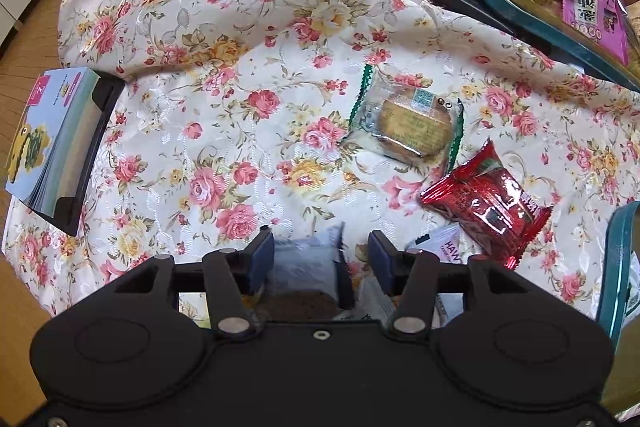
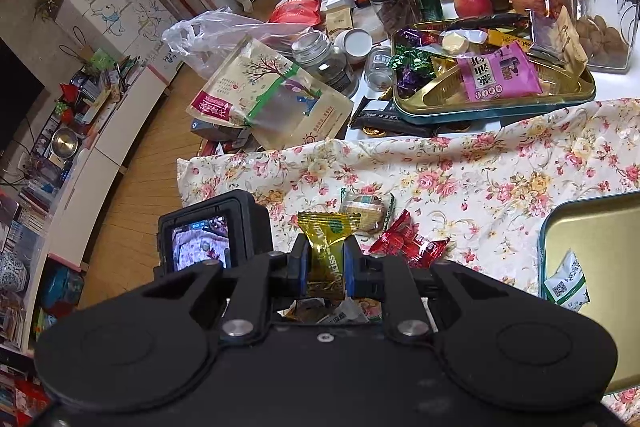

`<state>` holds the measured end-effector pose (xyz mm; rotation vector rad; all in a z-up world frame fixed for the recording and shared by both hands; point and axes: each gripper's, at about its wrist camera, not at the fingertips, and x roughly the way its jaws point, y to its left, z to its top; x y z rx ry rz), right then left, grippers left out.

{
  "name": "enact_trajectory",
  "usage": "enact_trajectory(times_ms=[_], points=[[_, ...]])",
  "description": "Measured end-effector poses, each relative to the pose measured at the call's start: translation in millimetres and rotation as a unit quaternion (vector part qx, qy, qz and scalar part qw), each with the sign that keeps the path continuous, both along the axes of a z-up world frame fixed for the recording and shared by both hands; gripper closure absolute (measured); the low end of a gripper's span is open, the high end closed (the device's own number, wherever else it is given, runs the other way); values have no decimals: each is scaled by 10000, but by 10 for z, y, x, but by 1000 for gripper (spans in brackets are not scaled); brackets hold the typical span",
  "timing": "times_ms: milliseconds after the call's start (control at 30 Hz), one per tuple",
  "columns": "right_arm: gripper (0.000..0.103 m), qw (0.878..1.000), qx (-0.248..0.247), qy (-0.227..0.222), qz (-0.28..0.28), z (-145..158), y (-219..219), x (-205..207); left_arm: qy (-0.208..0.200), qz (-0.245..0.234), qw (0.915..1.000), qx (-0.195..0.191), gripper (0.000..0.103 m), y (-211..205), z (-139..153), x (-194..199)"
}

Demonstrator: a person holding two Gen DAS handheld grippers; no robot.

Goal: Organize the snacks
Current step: 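Lift the gold candy with the right tool while the left tool grasps the white packet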

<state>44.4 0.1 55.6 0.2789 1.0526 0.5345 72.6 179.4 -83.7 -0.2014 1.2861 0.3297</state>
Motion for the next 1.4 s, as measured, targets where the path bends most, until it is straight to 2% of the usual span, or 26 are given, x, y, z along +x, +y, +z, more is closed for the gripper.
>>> enact_trajectory(times_ms=[267,433,633,700,800,867,1000,1067,1167,1233,1400], points=[[84,10000,15,4,17,16,4,10,185,126,9997,44,45,92,-98,-6],[84,10000,37,27,25,16,34,18,160,102,9998,10,41,97,-92,-9],[84,10000,76,49,19,20,32,33,167,30,9998,144,40,73,-116,-12],[84,10000,76,43,19,19,30,35,138,32,9998,161,43,65,-112,-22],[84,10000,27,83,21,-4,39,48,75,33,9996,280,56,67,-69,-48],[84,9998,-45,217,3,-46,50,65,31,77,9999,112,56,110,-48,-61],[84,9975,-407,585,25,-232,97,96,-17,162,9998,75,63,150,26,-76],[84,9954,-574,768,31,-339,117,99,-11,199,9998,-68,64,171,77,-83],[84,9926,-568,1070,15,-474,127,111,0,322,9991,-259,70,203,168,-122],[84,9911,-534,1220,28,-543,139,115,-13,397,9985,-378,71,236,246,-158],[84,9892,-737,1270,28,-677,221,122,-155,355,9973,-617,71,341,390,-175]])
